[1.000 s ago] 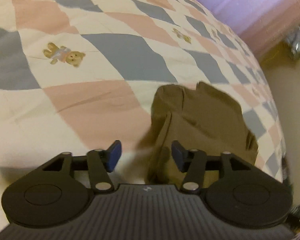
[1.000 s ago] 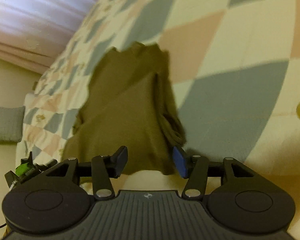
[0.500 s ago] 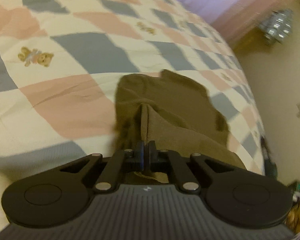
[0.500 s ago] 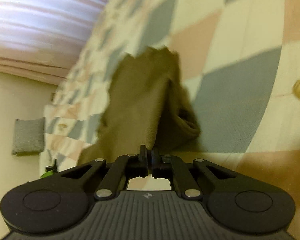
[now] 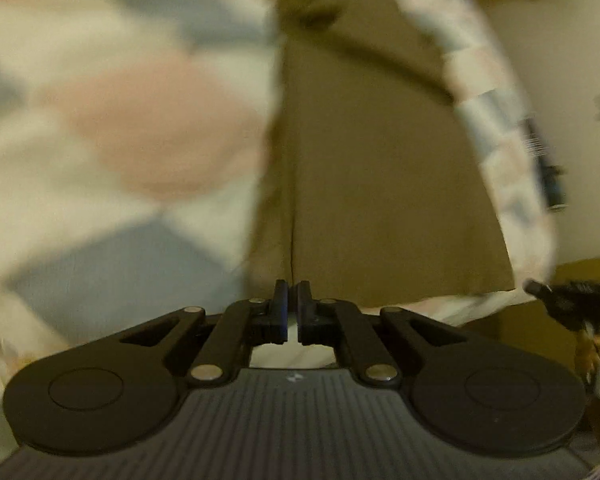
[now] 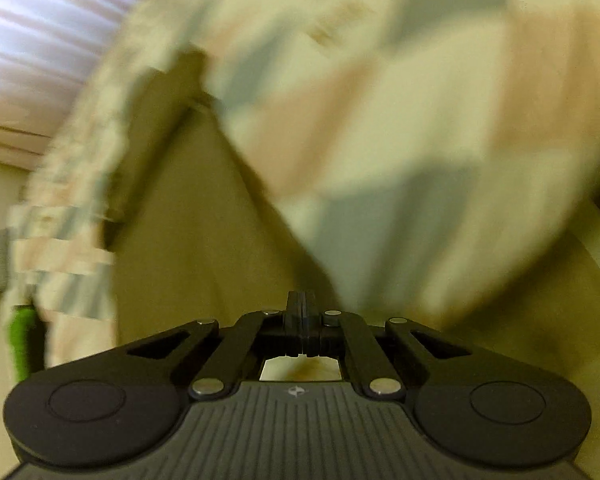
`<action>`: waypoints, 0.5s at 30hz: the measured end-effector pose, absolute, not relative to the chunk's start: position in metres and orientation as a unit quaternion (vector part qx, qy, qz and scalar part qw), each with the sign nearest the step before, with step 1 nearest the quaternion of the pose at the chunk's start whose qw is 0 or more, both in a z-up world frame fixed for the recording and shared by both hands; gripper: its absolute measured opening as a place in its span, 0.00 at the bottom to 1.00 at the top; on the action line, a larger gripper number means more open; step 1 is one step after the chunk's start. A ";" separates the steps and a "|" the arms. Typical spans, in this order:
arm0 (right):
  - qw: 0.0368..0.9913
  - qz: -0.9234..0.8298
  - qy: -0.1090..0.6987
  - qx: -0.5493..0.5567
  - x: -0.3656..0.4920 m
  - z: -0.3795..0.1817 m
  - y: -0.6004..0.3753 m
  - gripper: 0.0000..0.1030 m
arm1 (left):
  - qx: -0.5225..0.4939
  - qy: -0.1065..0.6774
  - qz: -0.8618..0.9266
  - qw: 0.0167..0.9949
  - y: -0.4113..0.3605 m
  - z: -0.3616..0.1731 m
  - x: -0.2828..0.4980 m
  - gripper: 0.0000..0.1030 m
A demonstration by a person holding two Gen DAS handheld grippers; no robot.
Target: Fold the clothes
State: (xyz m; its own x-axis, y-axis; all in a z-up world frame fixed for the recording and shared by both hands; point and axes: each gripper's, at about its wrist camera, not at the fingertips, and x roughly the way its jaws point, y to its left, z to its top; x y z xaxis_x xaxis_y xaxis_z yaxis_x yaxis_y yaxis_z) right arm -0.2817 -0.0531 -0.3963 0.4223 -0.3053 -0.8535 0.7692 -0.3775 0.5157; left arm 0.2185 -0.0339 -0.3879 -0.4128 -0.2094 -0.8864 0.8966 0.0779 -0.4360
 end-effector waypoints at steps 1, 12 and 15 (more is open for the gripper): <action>0.509 -0.516 0.195 0.661 -0.281 -0.410 -0.052 0.06 | 0.315 0.579 -0.596 0.459 -0.034 -0.399 0.219 0.01; 0.614 -0.424 0.298 0.595 -0.221 -0.426 -0.170 0.19 | 0.350 0.544 -0.599 0.473 -0.130 -0.400 0.175 0.14; 0.598 -0.390 0.339 0.613 -0.234 -0.425 -0.211 0.09 | 0.372 0.567 -0.568 0.465 -0.161 -0.408 0.169 0.01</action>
State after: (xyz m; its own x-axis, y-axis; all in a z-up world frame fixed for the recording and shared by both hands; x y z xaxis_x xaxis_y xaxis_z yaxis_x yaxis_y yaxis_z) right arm -0.2342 -0.2115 -0.4251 0.4661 -0.0517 -0.8832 0.8817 -0.0551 0.4686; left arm 0.1695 -0.1610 -0.4079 -0.2895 -0.1067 -0.9512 0.9515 0.0764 -0.2981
